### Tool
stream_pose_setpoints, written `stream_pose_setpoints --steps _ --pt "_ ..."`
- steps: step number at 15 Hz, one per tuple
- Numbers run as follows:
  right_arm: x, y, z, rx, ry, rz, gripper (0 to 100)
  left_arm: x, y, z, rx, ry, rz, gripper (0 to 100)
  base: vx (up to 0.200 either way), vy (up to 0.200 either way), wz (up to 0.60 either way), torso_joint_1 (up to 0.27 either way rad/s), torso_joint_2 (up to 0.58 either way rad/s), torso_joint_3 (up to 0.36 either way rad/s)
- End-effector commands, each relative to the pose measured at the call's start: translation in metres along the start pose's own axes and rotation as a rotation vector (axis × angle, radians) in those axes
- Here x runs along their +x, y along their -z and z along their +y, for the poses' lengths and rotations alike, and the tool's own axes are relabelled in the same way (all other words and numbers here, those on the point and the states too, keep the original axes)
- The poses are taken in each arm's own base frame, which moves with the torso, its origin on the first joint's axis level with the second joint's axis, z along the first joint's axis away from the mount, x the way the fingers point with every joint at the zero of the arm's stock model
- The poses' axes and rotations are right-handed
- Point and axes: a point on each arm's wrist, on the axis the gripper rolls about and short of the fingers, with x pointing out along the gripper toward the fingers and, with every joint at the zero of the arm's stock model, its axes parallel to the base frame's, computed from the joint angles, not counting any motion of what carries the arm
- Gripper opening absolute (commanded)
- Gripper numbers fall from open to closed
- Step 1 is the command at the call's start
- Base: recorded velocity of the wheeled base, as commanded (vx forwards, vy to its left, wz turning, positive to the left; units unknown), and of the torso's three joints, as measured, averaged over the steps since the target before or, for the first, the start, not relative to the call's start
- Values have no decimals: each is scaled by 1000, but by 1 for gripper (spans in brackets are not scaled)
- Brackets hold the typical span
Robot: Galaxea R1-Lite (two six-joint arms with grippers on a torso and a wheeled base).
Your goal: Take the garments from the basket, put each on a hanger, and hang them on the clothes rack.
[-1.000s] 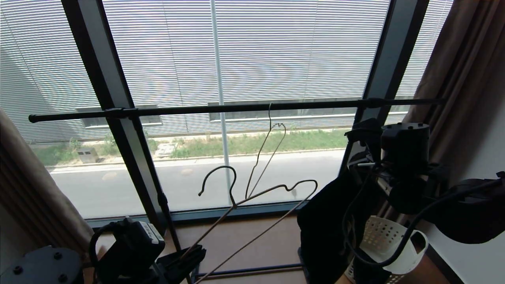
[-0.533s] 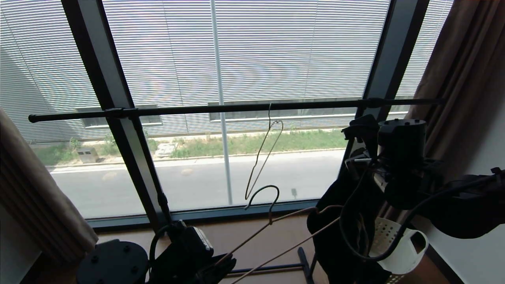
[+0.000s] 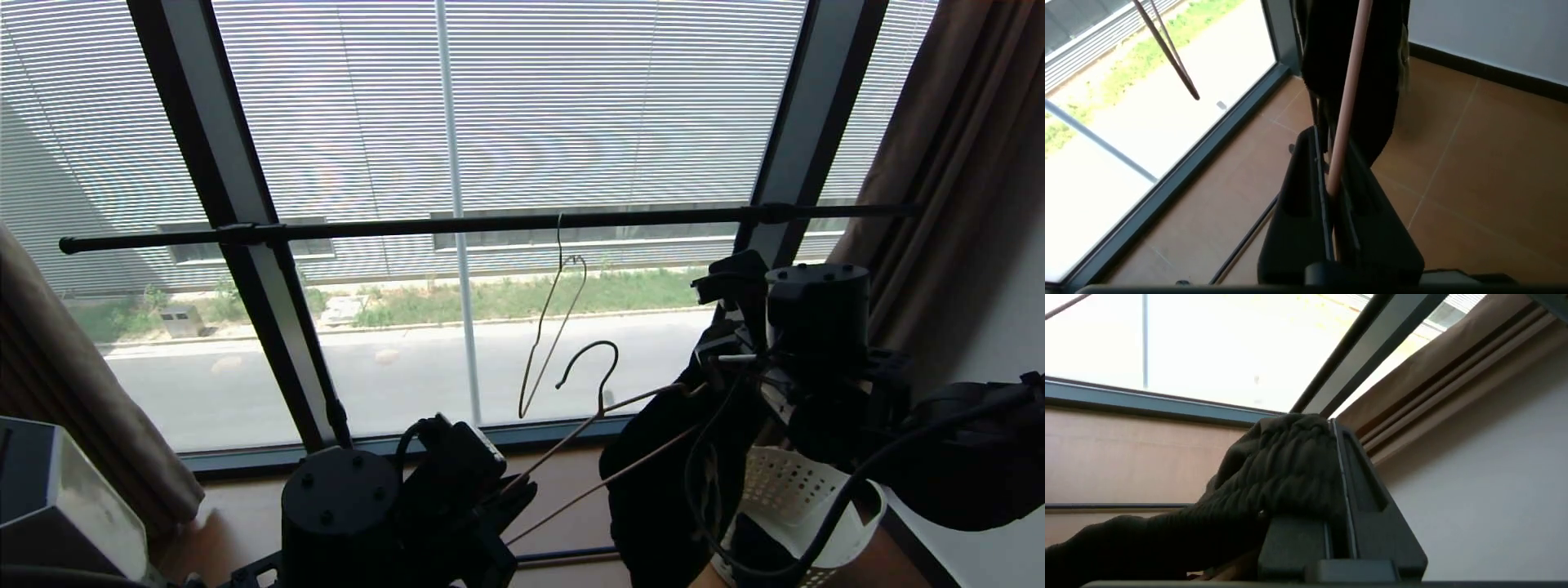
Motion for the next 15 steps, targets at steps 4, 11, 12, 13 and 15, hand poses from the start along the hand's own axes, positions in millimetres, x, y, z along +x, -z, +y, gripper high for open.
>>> stream_pose_setpoints --steps 4,11,12,13,15 --pt "-23 0 18 36 -25 -23 0 17 6 8 -8 -61 24 0 0 0 0 0 0 0" --pt "-72 -7 65 125 -97 -95 0 24 9 19 -19 -132 36 0 0 0 0 0 0 0" --pt "-76 -11 70 137 -110 -108 0 23 10 20 -20 -136 38 0 0 0 0 0 0 0" --pt "-82 -16 76 147 -133 -124 0 24 10 20 -20 -136 38 0 0 0 0 0 0 0" --pt "-85 -19 88 153 -156 -133 0 26 10 20 -19 -136 37 0 0 0 0 0 0 0"
